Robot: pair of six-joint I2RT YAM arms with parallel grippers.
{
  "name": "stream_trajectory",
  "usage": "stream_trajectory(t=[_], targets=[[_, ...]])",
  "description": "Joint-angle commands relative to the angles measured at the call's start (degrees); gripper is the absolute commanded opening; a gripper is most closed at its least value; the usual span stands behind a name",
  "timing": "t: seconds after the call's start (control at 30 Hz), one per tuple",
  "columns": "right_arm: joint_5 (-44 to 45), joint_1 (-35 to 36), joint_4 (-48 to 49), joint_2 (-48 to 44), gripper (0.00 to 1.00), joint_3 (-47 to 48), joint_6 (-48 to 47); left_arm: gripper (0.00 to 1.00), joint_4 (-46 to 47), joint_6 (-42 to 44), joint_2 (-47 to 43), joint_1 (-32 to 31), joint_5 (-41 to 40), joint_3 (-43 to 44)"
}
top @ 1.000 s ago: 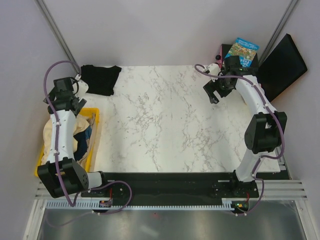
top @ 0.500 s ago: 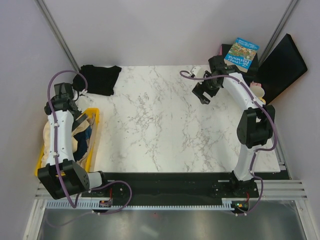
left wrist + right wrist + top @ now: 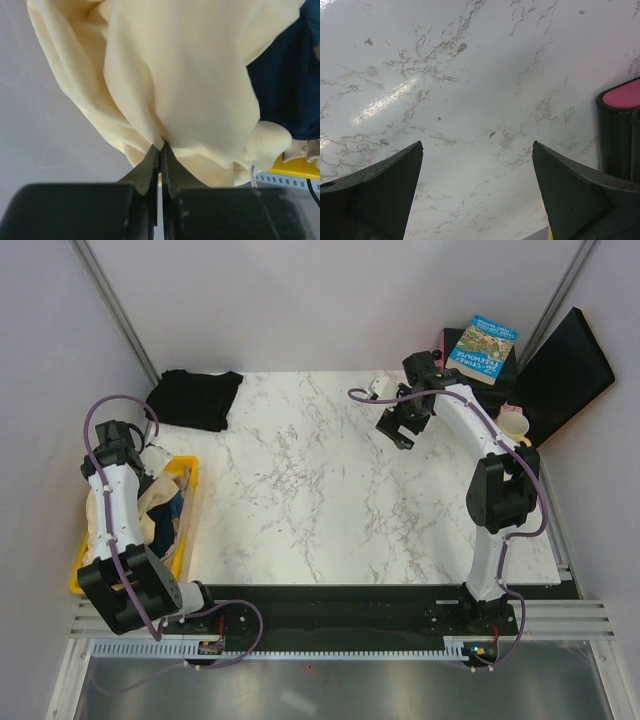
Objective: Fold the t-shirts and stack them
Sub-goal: Grab crumpled tshirt from bin with the left arm, then move the tshirt to the center of the board
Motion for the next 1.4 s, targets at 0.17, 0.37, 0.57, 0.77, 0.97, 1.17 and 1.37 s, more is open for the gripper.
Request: stream_trajectory(t=[0.17,0.37,0.57,0.77,0.97,1.17,1.37], targets=[[0.67,0.11,1.40,-1.36,0.98,-0.72,0.84,0.02,4.76,-1.55,1.64,0.71,11.32,16.92],[-1.96,0.20,2.81,0.48,0.98,5.16,8.75,0.02,6.77,-6.12,3.65,0.10,30.22,42.59],[-6.97,0.11,5.52,0.93,0.98,9.03,14.02,0.02,7.83,-12.10,7.17,-8.15,38.58,57.55],[-15.74,0.11,15.19,0.04,0.98,13.77,24.75,0.02,10.46,-14.73,8.57,-26.53,39.90,55.19],[-22.27,0.90,21.26,0.49,0.98,16.42,29.76,0.02,19.08,-21.33,13.67,-34.00,43.59,57.03],[-22.45,1.52,26.00,0.40,0.98,15.54,30.73,0.02,24.27,-22.64,16.93,-39.28,47.11,58.00],[-27.01,2.83,28.47,3.38,0.98,15.54,31.70,0.02,26.11,-25.99,18.60,-40.95,50.45,56.95]])
